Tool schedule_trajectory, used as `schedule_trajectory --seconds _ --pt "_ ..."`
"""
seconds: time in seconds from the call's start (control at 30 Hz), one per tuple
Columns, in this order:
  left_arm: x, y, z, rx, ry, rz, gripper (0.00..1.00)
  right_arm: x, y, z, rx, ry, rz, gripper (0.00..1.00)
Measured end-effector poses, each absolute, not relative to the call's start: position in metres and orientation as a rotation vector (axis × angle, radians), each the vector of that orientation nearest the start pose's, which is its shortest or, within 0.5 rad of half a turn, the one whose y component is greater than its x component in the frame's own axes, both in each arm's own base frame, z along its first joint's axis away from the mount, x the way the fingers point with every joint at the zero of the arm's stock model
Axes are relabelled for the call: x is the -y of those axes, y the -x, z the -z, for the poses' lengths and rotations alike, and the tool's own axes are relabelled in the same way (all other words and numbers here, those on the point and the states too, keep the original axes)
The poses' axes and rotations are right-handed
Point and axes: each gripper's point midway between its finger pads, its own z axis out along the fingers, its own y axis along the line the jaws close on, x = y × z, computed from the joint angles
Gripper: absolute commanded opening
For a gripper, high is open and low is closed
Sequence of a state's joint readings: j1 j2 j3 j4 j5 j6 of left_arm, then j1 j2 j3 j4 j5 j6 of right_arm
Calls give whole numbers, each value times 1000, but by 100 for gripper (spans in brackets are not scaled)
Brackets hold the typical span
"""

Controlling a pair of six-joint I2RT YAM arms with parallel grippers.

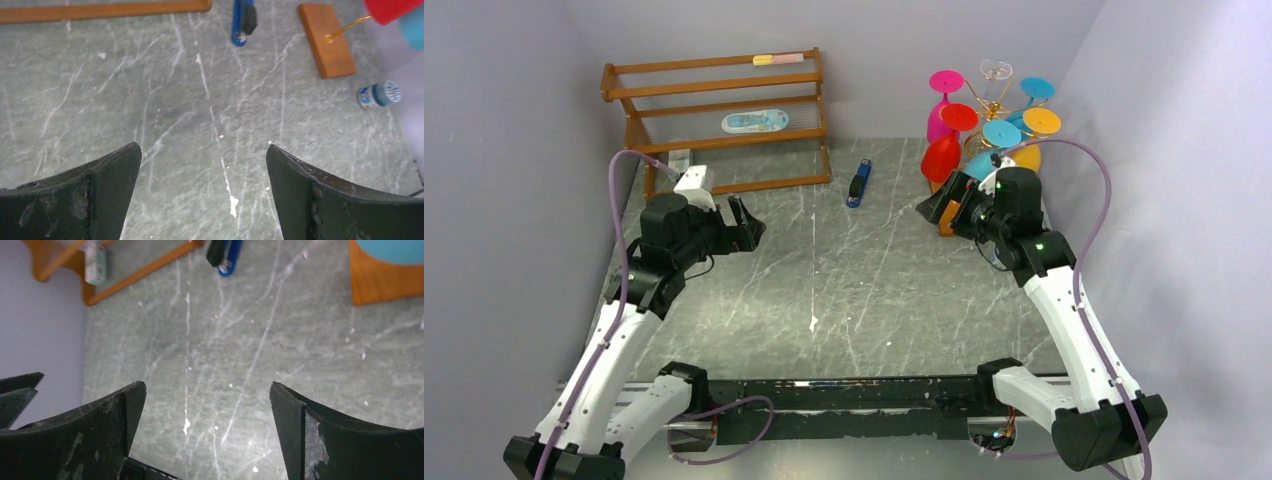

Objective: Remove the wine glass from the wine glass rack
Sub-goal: Pick up the wine glass from the wine rack.

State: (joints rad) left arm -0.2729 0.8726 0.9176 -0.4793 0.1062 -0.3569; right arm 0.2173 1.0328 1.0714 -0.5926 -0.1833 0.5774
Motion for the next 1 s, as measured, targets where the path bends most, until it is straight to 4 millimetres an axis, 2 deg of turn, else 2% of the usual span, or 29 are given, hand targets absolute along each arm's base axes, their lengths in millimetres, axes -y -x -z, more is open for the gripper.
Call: schedule_trajectory --seconds 0.1,0.2,0.3,0.43,0.53,0.63,0.83,0.9,1.0 --pt "119 -277 -262 -1987 4 564 100 -122 -300 -271 -2110 -277 -673 100" --pt "125 -272 -271 -1938 4 621 100 -115 -304 -275 -2087 -313 -637 97" --pt "128 -269 -262 -1932 4 656 100 -108 -306 -286 -2026 -360 -618 88" --pt "129 -267 -234 -1993 17 657 100 -103 -305 -315 -1914 -372 -639 84" --pt "130 -268 -231 -2003 30 665 100 -99 -316 -346 -1862 -385 -638 83" --pt "133 -268 -235 -1990 44 693 100 -92 -329 -366 -1828 -397 -637 81" --pt "132 -264 -243 -1964 45 702 100 -47 -343 -376 -1819 -505 -594 80" --pt "131 -263 -243 -1965 40 694 100 -26 -346 -372 -1822 -554 -585 79" --pt "128 -262 -244 -1975 31 669 100 -8 -348 -360 -1848 -606 -594 77"
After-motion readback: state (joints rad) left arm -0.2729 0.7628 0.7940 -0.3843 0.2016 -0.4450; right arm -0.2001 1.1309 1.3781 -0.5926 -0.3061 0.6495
